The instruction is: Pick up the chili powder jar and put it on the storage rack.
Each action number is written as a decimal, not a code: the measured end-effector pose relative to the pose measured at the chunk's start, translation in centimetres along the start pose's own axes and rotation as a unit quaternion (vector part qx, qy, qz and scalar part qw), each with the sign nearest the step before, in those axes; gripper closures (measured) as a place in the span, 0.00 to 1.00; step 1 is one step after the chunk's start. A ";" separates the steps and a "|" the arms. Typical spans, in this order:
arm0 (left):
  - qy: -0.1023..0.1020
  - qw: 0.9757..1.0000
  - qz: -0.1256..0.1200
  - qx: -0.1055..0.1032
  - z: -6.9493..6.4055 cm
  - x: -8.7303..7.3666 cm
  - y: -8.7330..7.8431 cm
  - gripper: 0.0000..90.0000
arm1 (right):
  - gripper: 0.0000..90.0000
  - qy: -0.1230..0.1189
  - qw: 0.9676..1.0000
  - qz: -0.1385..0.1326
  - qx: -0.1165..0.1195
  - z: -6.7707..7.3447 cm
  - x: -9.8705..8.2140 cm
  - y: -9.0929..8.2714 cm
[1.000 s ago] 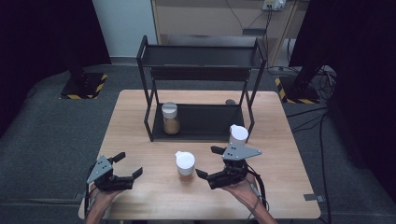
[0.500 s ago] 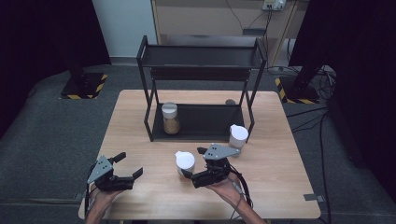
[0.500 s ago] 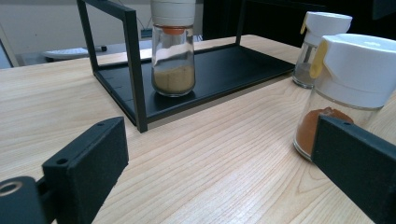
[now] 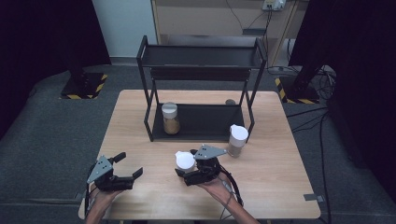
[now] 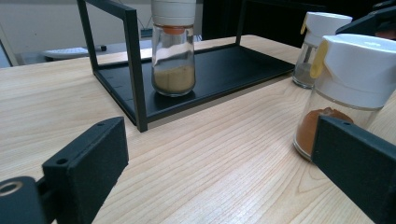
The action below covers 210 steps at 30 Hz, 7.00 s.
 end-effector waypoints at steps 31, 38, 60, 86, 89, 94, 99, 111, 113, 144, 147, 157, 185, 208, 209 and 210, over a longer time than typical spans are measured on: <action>-0.004 1.000 -0.002 0.001 0.2 0.0 -0.1 0.04 | 0.34 -0.041 0.999 -0.004 -0.028 0.5 -0.2 0.5; -0.006 1.000 -0.003 0.001 0.2 0.0 -0.2 0.04 | 0.34 -0.047 0.999 -0.006 -0.007 -0.3 0.8 -0.3; -0.008 1.000 -0.002 0.002 0.3 -0.1 -0.3 0.04 | 0.34 -0.054 0.998 -0.015 0.035 -3.4 4.5 -2.0; -0.010 1.000 -0.002 0.001 0.4 -0.1 -0.3 0.04 | 0.34 -0.020 0.998 -0.029 -0.055 -8.9 10.2 0.0; -0.011 1.000 -0.003 0.000 0.4 -0.2 -0.3 0.04 | 0.34 -0.010 0.997 -0.029 -0.069 -9.5 10.4 0.6; -0.012 1.000 -0.003 0.001 0.4 -0.2 -0.3 0.04 | 0.34 -0.004 0.995 -0.023 -0.096 -10.1 11.0 1.9; -0.012 1.000 -0.003 0.002 0.4 -0.2 -0.3 0.04 | 0.34 0.000 0.993 -0.023 -0.117 -10.6 11.4 3.2; -0.013 1.000 -0.004 0.001 0.4 -0.2 -0.3 0.04 | 0.34 0.025 0.986 -0.017 -0.163 -11.4 10.1 6.4; -0.014 1.000 -0.004 0.001 0.5 -0.2 -0.3 0.04 | 0.34 0.031 0.985 -0.015 -0.167 -11.6 9.6 6.9; -0.013 1.000 -0.004 0.001 0.5 -0.3 -0.4 0.04 | 0.34 0.040 0.986 0.000 -0.163 -11.4 5.1 11.3; -0.013 1.000 -0.004 0.001 0.5 -0.2 -0.4 0.04 | 0.34 0.041 0.986 0.003 -0.163 -11.3 4.9 11.4; -0.011 1.000 -0.002 0.001 0.5 -0.2 -0.3 0.04 | 0.34 0.044 0.986 -0.002 -0.160 -11.4 4.6 11.3; -0.008 1.000 0.002 -0.001 0.4 -0.2 -0.2 0.04 | 0.12 0.043 0.990 -0.042 -0.131 -12.1 9.0 5.6; -0.007 1.000 0.005 -0.005 0.4 -0.2 -0.1 0.04 | 0.12 -0.031 0.995 -0.055 -0.076 -10.0 10.4 -1.7; -0.007 1.000 0.005 -0.005 0.4 -0.2 -0.1 0.04 | 0.12 -0.031 0.996 -0.055 -0.070 -9.9 10.3 -2.1; -0.007 1.000 0.006 -0.005 0.4 -0.2 -0.1 0.04 | 0.12 -0.032 0.996 -0.056 -0.066 -9.9 10.1 -2.5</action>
Point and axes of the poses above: each handheld gripper's, and its own axes: y roughly forward along the jaws, x roughly out of its top, z roughly to its left, the point moved 10 cm from there along y, roughly forward along the jaws, and after that the axes turned 12 degrees about -x, right-handed, at the moved point
